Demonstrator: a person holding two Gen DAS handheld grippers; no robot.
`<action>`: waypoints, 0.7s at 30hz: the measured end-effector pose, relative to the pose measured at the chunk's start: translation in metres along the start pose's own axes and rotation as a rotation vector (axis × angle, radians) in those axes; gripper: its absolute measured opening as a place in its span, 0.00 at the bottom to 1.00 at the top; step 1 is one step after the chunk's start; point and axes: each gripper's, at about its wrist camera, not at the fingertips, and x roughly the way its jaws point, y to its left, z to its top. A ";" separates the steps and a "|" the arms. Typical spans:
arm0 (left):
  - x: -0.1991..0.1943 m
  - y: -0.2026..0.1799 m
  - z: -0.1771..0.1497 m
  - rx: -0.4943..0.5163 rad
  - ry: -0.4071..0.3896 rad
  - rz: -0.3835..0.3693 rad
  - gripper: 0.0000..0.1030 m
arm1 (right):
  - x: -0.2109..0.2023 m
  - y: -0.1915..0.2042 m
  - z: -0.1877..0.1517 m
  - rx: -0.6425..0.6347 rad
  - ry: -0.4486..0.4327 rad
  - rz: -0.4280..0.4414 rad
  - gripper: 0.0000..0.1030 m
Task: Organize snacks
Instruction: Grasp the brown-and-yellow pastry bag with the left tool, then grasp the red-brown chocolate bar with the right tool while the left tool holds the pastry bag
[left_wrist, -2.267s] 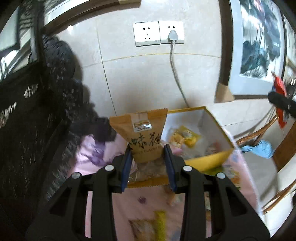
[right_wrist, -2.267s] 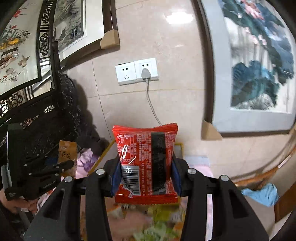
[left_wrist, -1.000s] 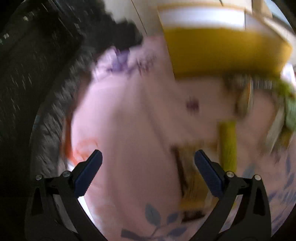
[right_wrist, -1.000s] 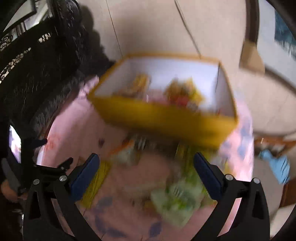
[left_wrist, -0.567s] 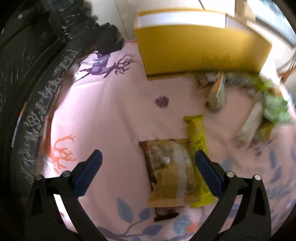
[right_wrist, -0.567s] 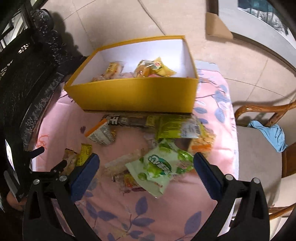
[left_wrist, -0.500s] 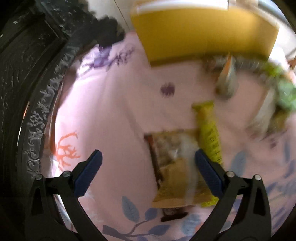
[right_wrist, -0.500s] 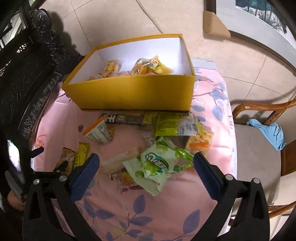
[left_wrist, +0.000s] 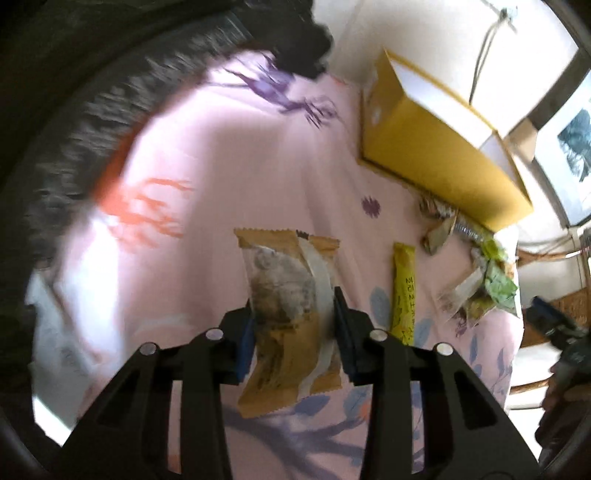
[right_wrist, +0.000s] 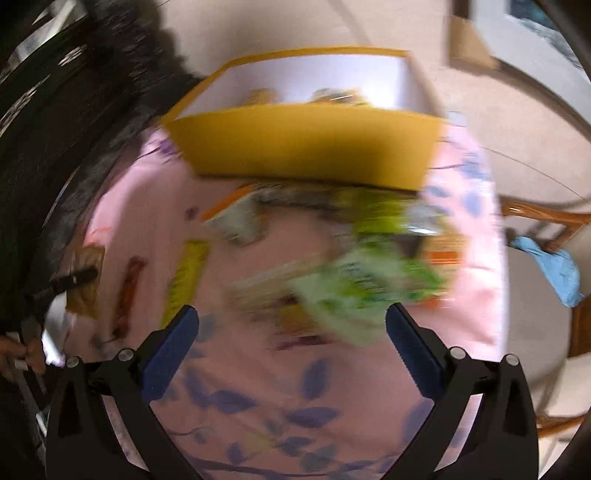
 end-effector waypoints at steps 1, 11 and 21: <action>-0.010 0.004 -0.003 -0.013 -0.015 0.002 0.36 | 0.004 0.009 -0.001 -0.007 0.009 0.019 0.99; -0.047 0.021 -0.070 -0.012 0.018 0.200 0.36 | 0.082 0.157 0.008 -0.205 0.051 0.203 0.99; -0.057 0.007 -0.118 -0.012 0.038 0.112 0.38 | 0.150 0.230 -0.021 -0.433 -0.049 -0.009 0.54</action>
